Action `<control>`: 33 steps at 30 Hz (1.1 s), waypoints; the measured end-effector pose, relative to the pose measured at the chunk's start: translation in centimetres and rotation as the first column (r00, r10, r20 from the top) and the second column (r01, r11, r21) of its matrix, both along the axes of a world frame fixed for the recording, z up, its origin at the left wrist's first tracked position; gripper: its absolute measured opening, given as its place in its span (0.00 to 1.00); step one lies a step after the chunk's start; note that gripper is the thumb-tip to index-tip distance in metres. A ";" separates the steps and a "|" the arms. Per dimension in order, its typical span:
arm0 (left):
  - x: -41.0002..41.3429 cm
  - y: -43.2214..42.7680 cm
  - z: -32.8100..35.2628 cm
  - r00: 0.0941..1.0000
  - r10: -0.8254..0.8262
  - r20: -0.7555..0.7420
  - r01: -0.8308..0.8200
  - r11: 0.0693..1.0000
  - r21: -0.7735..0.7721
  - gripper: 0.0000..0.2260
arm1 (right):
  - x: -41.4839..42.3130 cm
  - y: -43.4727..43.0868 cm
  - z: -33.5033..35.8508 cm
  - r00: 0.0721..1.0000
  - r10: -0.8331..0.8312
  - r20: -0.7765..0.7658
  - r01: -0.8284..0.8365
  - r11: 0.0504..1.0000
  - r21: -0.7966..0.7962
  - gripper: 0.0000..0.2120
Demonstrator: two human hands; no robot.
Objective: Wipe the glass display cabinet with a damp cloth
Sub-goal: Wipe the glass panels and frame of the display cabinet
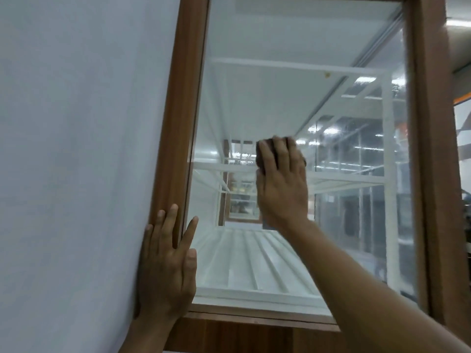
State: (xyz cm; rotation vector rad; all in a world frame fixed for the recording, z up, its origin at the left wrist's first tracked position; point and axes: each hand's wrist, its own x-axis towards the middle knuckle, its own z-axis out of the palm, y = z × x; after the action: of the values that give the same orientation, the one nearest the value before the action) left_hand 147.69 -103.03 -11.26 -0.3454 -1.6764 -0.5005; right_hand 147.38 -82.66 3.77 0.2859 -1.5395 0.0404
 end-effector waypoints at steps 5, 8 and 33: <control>0.0 -0.1 -0.1 1.000 -0.017 -0.015 0.017 1.000 0.008 0.26 | 0.2 -3.2 -10.7 0.992 -0.124 0.036 0.086 0.842 0.532 0.26; -0.2 0.0 -0.1 0.999 -0.044 -0.026 0.045 0.998 0.037 0.26 | -0.3 -4.6 -7.1 0.997 -0.064 0.033 0.056 0.976 0.209 0.27; 2.0 5.0 23.5 0.959 0.270 0.090 -0.266 0.962 -0.053 0.24 | 0.8 2.5 10.8 0.992 0.013 0.129 -0.014 1.000 0.006 0.26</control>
State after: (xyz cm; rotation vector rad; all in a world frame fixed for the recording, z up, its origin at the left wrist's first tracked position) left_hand 149.65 -98.01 12.24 -0.1201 -1.7968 -0.2845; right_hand 148.23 -80.11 14.52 0.3039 -1.6668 0.0653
